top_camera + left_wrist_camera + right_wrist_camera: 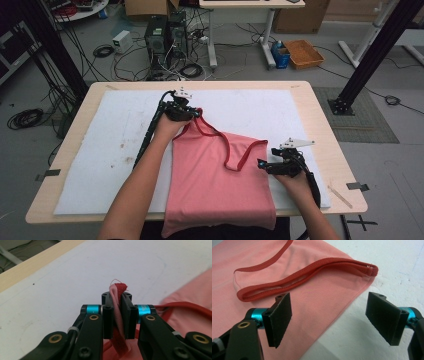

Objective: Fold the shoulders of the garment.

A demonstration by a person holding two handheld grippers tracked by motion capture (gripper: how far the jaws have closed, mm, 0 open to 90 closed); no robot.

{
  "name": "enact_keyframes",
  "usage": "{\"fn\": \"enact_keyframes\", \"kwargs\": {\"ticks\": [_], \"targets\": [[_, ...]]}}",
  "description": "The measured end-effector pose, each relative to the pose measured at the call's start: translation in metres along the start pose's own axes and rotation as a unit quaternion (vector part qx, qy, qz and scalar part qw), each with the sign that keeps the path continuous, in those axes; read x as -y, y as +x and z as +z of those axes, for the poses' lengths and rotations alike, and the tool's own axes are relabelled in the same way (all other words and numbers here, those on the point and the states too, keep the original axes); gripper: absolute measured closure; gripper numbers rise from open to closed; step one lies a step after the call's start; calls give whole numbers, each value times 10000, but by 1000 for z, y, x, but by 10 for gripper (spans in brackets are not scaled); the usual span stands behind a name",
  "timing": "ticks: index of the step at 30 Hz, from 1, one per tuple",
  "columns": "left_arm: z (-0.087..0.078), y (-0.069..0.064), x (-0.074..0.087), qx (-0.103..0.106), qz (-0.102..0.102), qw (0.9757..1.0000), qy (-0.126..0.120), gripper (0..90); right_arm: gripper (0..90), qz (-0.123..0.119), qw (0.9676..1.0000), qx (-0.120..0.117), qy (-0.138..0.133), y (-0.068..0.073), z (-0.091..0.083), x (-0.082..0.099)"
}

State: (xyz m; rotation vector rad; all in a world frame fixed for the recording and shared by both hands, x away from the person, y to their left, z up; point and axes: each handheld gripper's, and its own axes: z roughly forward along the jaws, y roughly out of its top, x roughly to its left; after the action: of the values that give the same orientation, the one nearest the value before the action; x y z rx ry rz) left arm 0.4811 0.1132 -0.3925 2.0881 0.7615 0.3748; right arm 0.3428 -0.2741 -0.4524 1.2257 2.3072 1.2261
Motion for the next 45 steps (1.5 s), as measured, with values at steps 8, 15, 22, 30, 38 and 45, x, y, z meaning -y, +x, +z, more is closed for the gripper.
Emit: {"fn": "enact_keyframes", "kwargs": {"ticks": [8, 15, 22, 30, 38, 45], "targets": [[-26, -35, 28, 283, 131, 9989, -360, 810, 210, -40, 10000, 26, 0, 1, 0, 0], [-37, -58, 67, 451, -32, 9977, -506, 807, 210, -52, 10000, 60, 3, 1, 0, 0], [-46, -77, 89, 575, -139, 9969, -513, 686, 210, -29, 10000, 73, 25, 1, 1, 0], [-58, -88, 82, 667, -65, 9950, -743, 496, 210, -33, 10000, 59, 11, 1, 1, 0], [-33, -87, 72, 787, -52, 9957, -488, 550, 210, -9, 10000, 55, 29, 1, 1, 0], [-39, -87, 84, 921, 28, 9954, -250, 824, 210, 8, 10000, 47, 40, 0, 1, 0]]}}
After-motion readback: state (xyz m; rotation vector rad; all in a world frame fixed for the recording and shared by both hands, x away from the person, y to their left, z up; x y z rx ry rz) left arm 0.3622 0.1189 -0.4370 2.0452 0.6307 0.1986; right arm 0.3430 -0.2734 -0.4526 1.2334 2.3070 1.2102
